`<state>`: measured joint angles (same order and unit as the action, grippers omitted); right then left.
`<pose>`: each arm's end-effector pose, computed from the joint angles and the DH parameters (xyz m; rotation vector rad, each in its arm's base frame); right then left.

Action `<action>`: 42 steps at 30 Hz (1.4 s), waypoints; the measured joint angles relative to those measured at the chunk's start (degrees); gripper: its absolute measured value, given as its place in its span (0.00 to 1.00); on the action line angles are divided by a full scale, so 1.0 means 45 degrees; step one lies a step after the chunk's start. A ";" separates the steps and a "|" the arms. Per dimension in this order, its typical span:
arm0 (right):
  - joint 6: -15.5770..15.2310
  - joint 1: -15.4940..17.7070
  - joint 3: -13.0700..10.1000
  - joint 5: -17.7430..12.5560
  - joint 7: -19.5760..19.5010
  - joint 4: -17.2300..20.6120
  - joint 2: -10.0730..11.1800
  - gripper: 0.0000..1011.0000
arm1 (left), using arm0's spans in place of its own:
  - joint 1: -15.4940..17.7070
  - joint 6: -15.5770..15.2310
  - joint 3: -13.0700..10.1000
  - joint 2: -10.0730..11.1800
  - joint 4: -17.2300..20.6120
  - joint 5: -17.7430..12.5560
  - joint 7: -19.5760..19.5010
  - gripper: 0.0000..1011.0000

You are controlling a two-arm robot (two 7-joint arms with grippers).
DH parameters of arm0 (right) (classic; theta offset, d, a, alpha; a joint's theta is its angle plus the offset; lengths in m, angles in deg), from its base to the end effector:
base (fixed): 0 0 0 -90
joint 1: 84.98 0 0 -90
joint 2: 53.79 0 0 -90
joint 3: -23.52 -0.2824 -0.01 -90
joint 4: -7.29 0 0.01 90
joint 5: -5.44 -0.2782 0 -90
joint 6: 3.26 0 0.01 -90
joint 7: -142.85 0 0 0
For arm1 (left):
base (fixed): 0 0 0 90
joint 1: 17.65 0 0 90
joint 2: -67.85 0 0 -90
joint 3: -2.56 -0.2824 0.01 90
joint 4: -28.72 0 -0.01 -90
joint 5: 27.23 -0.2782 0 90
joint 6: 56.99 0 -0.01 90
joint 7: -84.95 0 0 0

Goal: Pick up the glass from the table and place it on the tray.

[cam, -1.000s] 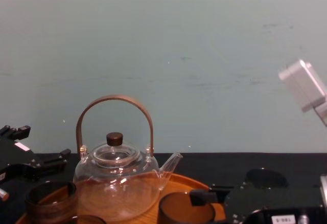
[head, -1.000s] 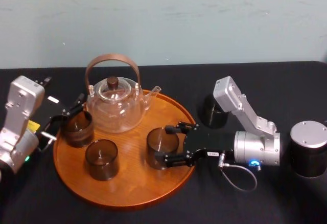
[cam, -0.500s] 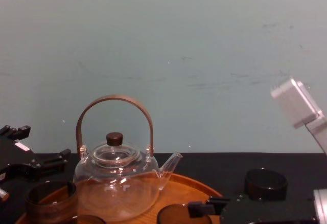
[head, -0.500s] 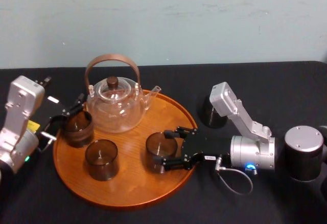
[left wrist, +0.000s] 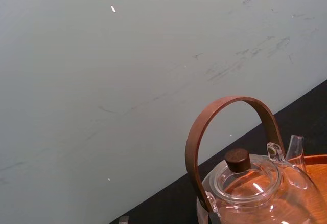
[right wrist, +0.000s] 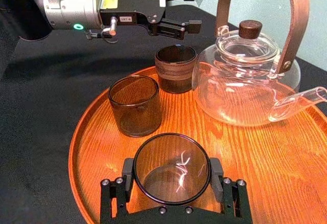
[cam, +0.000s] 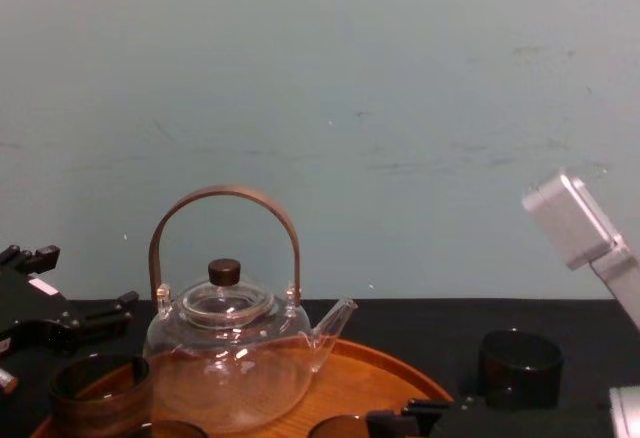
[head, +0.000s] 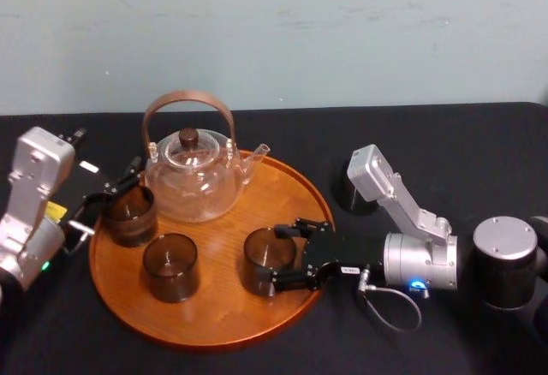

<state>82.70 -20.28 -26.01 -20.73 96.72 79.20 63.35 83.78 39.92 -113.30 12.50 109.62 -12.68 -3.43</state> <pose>0.3737 -0.0120 -0.2914 -0.3109 0.1077 -0.3614 0.3279 0.0865 -0.2903 0.3045 -0.2851 1.2480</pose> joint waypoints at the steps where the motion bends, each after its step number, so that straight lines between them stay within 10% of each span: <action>1: 0.0000 0.0007 0.0000 0.0000 -0.0007 -0.0001 0.0000 0.89 | -0.0001 0.0000 0.0000 0.0000 -0.0001 0.0000 0.0000 0.99; 42: -0.0020 0.0080 0.0003 0.0171 -0.0110 0.0007 0.0020 0.99 | 0.0000 -0.0001 0.0000 -0.0001 0.0000 0.0000 0.0000 0.99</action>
<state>82.61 -19.92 -26.00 -19.96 96.22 79.23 63.44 83.78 39.92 -113.30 12.49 109.62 -12.68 -3.43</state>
